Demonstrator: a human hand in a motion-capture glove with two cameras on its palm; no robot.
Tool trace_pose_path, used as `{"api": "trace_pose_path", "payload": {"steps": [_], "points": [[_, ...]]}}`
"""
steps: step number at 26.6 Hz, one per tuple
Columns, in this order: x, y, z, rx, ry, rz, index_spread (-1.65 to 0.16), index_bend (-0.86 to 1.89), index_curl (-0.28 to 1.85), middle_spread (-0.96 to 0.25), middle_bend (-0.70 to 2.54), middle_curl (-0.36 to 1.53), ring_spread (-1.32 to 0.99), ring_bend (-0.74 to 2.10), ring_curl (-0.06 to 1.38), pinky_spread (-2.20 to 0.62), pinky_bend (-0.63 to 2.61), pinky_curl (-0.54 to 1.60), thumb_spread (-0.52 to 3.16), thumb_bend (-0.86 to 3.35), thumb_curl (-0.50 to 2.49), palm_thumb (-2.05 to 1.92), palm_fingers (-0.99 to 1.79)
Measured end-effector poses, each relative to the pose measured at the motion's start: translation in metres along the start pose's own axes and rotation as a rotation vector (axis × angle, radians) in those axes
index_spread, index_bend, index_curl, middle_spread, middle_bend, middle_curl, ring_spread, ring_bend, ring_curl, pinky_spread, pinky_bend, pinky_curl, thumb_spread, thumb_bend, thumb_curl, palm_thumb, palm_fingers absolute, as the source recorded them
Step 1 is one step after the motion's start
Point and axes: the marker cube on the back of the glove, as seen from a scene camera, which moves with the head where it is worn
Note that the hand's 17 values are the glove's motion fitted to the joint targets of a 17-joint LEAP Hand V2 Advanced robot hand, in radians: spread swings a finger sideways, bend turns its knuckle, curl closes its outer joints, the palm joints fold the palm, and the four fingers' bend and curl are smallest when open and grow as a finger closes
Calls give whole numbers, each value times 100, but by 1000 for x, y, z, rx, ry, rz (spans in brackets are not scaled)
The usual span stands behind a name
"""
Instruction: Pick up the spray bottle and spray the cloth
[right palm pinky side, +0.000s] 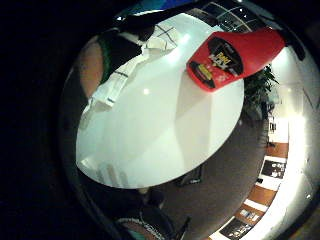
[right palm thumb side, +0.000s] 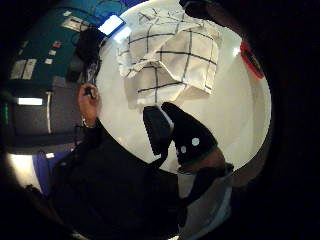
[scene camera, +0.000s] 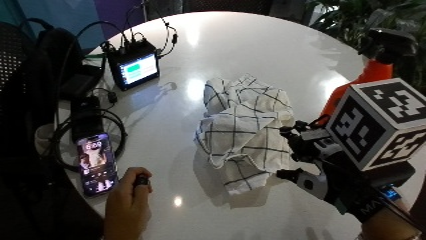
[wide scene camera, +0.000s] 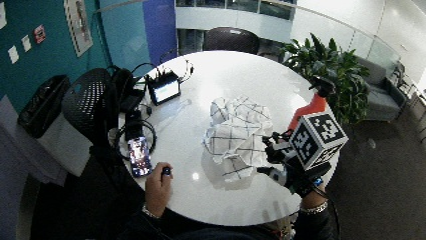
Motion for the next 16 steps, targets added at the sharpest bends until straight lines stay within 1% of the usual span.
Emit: {"api": "trace_pose_path", "payload": {"steps": [3,7,16], "points": [[-2,0,3,-10,-8,-6,-28,21,10,-4,23,9,-5,30,10,15,40,13,56,21,7,36,56],[-7,-1,5,-11,-11,-28,-35,19,16,-5,23,13,-6,30,15,19,40,18,76,21,9,39,54],[-24,-10,4,-21,-10,-69,-42,17,21,-5,20,19,-7,29,19,23,39,23,101,18,13,43,53]]}}
